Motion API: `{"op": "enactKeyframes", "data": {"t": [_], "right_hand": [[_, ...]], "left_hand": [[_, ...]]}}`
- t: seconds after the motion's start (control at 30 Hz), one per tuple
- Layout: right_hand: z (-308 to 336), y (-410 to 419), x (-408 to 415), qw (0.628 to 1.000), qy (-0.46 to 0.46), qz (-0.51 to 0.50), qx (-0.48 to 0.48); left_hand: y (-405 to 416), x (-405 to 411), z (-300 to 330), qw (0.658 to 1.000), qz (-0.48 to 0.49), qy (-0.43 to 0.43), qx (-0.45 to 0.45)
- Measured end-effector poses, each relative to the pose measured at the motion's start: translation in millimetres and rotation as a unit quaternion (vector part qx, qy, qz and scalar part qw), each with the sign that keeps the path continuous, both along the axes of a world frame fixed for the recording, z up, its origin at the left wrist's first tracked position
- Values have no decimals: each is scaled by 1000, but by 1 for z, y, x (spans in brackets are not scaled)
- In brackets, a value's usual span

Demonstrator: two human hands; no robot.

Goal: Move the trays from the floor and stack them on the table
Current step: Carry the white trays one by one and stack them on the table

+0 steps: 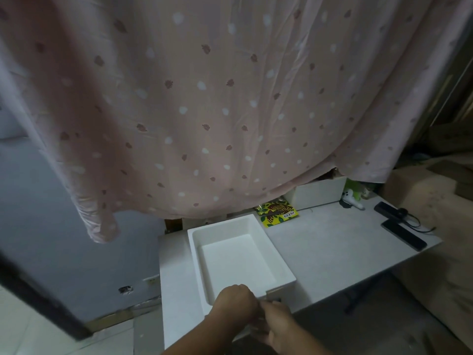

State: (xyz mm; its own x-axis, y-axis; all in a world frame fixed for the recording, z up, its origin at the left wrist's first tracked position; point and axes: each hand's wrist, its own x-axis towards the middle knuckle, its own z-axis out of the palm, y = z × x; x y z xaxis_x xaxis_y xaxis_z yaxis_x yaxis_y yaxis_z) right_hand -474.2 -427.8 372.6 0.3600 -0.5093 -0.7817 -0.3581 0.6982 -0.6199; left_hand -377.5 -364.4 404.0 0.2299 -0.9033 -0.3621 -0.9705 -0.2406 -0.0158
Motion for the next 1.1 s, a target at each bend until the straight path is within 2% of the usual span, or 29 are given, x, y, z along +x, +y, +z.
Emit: {"op": "enactKeyframes", "data": {"t": [0.1, 0.17, 0.23, 0.27, 0.37, 0.5, 0.73, 0.9, 1.1], "right_hand": [[-4, -1, 0, 1000, -6, 8, 5], [-9, -2, 1, 1000, -7, 10, 9], [-12, -3, 3, 1000, -2, 12, 11], [-11, -4, 3, 1000, 1, 16, 9], [-10, -5, 2, 1000, 3, 22, 12], [-8, -6, 0, 1000, 8, 21, 4], [-10, -9, 2, 999, 21, 24, -8], [-13, -8, 2, 1000, 14, 13, -3], [-17, -9, 2, 1000, 12, 3, 11]], "left_hand": [[6, 2, 4, 998, -65, -25, 4], [8, 5, 3, 998, -55, -35, 18], [10, 8, -4, 995, -67, -70, -19], [12, 6, -5, 995, -76, -62, 0], [12, 12, -4, 992, -67, -81, -64], [14, 17, 12, 995, -65, -60, -56], [11, 23, 17, 988, -109, -90, -69], [4, 31, 37, 986, -91, -109, -84], [-20, 66, 91, 977, -37, -120, -173]]}}
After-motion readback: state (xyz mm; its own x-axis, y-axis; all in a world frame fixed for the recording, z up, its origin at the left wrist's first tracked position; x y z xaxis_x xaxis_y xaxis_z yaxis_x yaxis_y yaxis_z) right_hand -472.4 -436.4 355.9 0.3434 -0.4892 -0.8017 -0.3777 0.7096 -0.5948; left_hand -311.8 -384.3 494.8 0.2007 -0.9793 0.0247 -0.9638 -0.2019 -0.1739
